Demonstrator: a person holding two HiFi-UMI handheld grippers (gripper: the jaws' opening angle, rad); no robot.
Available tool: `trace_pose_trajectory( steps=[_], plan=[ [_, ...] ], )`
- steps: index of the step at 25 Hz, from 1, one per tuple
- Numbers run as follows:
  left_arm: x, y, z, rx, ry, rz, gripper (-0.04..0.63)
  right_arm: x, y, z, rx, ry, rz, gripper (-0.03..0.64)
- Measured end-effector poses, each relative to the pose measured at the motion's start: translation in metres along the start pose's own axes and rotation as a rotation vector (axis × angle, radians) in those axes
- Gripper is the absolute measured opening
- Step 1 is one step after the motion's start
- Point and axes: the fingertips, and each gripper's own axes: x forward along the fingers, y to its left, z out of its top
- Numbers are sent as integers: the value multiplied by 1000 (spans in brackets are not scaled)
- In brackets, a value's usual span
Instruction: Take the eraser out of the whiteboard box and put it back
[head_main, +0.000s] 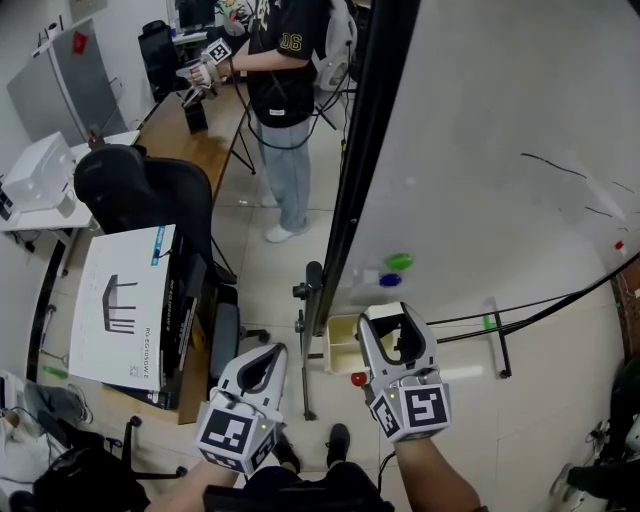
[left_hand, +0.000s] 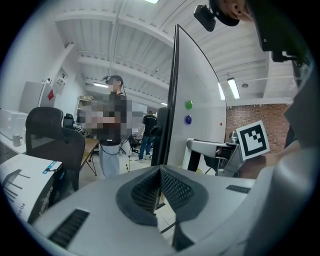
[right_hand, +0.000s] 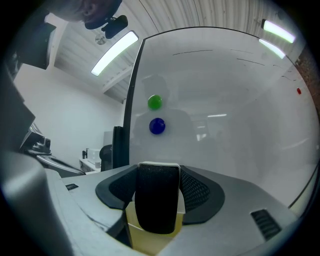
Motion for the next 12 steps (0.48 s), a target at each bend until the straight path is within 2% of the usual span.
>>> trace_pose_trajectory(
  steps=[6,12],
  plan=[
    [4,3,-2,1,1,-5,15,2,0,-26,17,64,-14,282],
    [7,5,-3,-2,5,-15,15,6,0,-49,-8,162,-28,282]
  ],
)
